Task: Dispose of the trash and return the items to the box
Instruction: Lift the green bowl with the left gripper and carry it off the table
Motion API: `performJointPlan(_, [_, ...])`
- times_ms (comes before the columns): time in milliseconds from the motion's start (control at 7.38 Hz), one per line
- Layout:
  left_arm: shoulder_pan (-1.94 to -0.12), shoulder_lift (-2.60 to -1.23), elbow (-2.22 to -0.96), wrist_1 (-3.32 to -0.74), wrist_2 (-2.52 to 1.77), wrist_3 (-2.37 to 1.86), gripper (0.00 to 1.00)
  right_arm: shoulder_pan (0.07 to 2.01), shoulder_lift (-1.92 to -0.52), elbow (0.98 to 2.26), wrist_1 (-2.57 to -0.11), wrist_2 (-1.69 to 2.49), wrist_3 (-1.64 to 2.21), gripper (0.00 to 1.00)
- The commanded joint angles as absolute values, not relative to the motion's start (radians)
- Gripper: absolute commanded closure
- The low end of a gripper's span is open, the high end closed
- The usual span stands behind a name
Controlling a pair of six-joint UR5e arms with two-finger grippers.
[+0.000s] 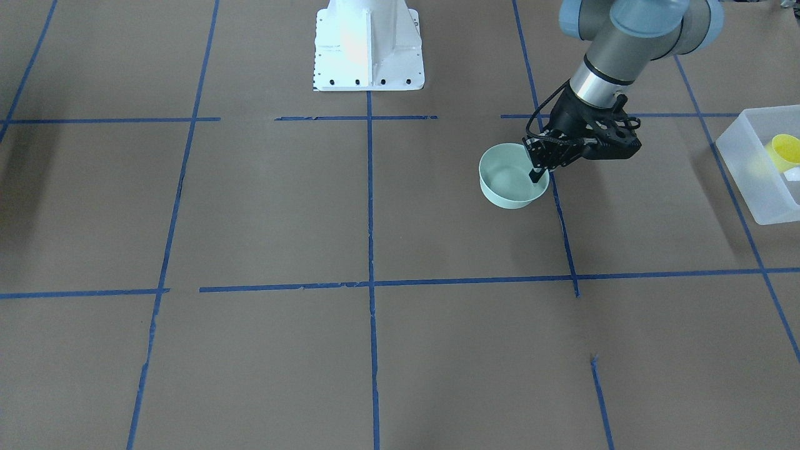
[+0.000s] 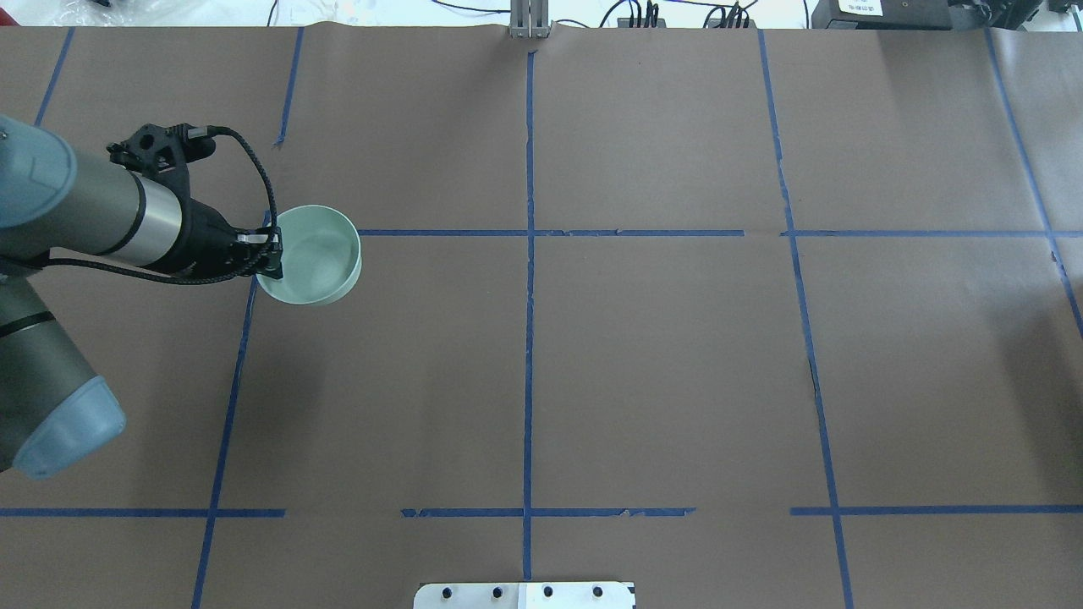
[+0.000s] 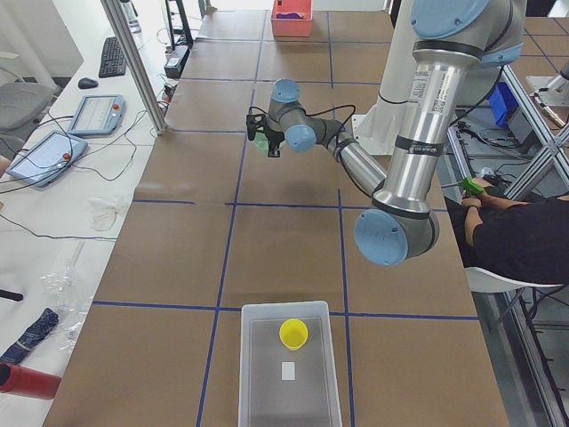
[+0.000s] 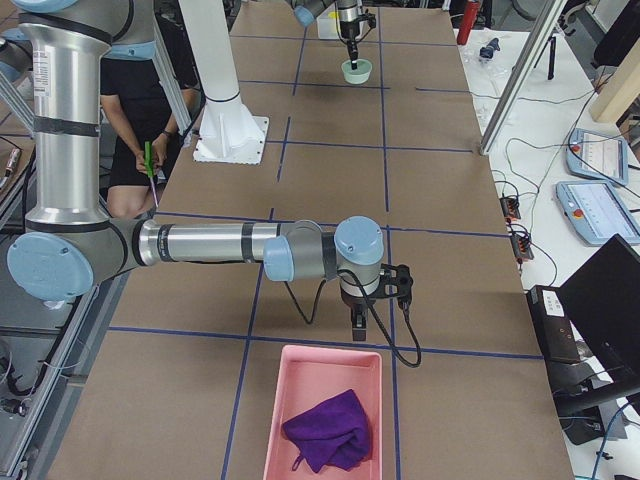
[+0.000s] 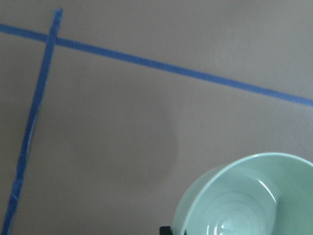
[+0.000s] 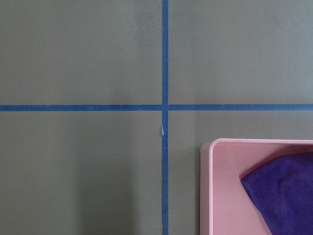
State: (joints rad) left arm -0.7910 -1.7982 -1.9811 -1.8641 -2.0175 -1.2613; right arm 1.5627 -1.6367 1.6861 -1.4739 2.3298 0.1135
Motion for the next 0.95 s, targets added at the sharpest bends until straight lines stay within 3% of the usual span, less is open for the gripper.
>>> performJointPlan(0, [-0.897,-1.752,-1.982,-1.864,-2.051,-1.168,1.00,1.557,-1.585,1.638,-1.462,2.385,0.124,0.00])
performJointPlan(542, [-1.212,-1.590,-1.928,-1.862,-2.189,-0.661,1.00,1.555,-1.551,1.614,-1.460,2.425,0.132,0.00])
performJointPlan(814, [-1.362,-1.562,-1.802,-1.862,-2.198,-0.389,1.00,1.554,-1.552,1.614,-1.457,2.428,0.129,0.00])
